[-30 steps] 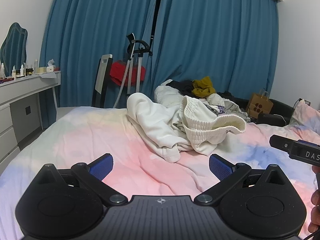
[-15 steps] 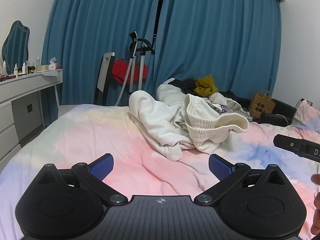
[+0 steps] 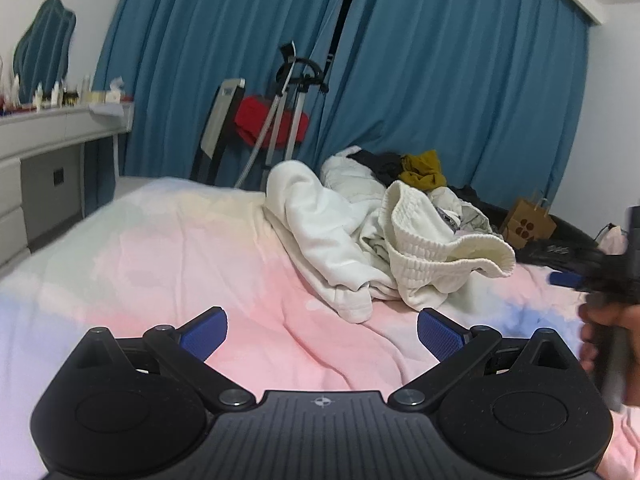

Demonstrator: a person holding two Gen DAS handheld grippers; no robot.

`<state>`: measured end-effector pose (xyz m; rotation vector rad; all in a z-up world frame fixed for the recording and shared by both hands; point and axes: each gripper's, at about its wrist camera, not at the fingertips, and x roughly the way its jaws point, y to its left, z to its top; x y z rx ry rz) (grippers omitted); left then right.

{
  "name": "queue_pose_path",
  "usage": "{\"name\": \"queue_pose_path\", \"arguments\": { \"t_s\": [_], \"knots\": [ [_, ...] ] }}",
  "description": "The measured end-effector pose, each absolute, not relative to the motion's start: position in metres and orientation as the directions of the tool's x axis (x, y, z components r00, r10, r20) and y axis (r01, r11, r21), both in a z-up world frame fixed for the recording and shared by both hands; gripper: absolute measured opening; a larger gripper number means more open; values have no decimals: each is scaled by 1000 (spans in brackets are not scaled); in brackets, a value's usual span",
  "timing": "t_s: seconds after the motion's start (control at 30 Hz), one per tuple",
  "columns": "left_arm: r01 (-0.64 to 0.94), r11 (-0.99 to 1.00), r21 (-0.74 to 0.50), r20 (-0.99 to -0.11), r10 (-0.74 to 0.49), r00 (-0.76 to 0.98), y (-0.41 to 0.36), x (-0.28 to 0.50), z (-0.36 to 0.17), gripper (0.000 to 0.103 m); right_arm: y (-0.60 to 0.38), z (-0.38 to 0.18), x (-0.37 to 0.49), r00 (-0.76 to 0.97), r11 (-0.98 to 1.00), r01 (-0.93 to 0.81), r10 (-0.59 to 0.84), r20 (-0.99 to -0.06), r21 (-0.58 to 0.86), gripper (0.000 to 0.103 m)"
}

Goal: Fold clothes
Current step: 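Grasp the ribbed cuff of the white sweatpants with the right gripper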

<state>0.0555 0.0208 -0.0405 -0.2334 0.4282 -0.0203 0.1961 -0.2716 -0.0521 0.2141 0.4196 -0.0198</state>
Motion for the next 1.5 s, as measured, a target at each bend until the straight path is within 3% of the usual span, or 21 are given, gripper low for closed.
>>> {"name": "queue_pose_path", "arguments": {
  "t_s": [0.17, 0.27, 0.33, 0.43, 0.8, 1.03, 1.33, 1.5],
  "knots": [
    [-9, 968, -250, -414, -98, 905, 25, 79, -54, 102, -278, -77, 250, 899, 973, 78, 26, -437, 217, 67],
    [-2, 964, -267, -418, -114, 901, 29, 93, -61, 102, -279, -88, 272, 899, 969, 78, 34, -436, 236, 49],
    [-4, 961, -276, -417, -116, 902, 32, 99, -64, 102, -278, -93, 282, 901, 968, 86, 26, -432, 237, 31],
    [-6, 954, -298, -417, -125, 900, 37, 105, -68, 101, -276, -94, 283, 901, 970, 84, 24, -433, 228, 16],
    [70, 933, -353, -331, -195, 923, 39, 85, -47, 101, -289, -44, 175, 923, 948, 44, 82, -377, 315, 12],
    [172, 900, -401, -290, -302, 908, 37, 59, -38, 101, -291, -29, 74, 899, 909, 64, 127, -419, 412, 12],
    [187, 893, -408, -368, -349, 862, 18, 69, -59, 101, -299, -77, 33, 820, 874, 176, 124, -558, 453, 12],
    [223, 900, -375, -389, -371, 843, -1, 99, -70, 101, -304, -84, 35, 833, 876, 180, 107, -543, 448, 12]
  ]
}}
